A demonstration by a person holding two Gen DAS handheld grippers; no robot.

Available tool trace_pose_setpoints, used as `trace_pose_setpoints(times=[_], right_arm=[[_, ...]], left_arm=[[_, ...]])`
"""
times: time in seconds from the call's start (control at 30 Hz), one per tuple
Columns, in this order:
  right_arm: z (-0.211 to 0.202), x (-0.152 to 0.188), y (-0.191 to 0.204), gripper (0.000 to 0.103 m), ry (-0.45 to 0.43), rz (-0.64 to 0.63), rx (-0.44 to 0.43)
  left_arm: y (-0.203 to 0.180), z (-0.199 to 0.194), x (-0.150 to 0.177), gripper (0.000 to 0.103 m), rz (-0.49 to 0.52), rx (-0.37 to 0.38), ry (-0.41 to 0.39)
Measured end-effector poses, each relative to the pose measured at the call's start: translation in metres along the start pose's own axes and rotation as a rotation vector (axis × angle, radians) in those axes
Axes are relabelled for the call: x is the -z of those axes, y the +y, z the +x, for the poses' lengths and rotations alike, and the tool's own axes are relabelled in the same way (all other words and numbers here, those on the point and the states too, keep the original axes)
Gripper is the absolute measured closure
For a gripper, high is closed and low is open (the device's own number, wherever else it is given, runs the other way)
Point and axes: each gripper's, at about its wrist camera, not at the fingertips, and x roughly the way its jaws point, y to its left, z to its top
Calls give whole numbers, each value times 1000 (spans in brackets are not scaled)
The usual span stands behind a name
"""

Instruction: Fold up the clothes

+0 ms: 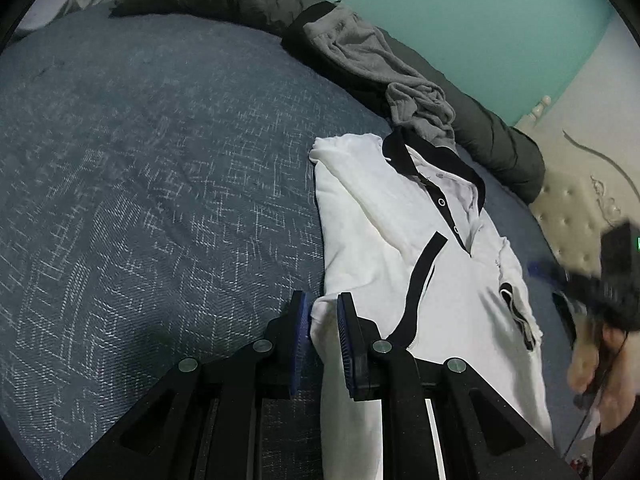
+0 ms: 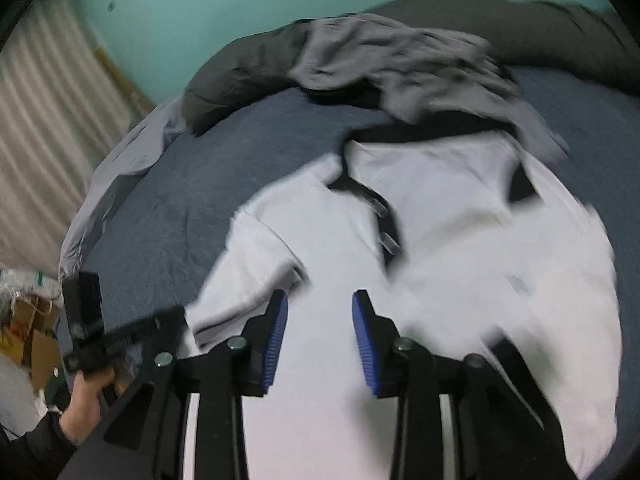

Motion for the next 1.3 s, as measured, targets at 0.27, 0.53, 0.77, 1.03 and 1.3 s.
trace_pose_setpoints(times=[0.27,0.53,0.77,1.03,1.3], right_arm=[[98,-62,66,69,129,-172,13],[171,-84,109,69,228,-304,87],[208,-88,120,80,290,-333,138],[198,-96,102,101,219,-250,123],[198,-111,73,102,173,-99,120]], left_arm=[[1,7,2,86,4,16,22],[3,20,7,87,10,8,41],[4,20,7,90,8,11,42],[4,21,9,90,4,15,48],[3,22,12,92,6,16,52]])
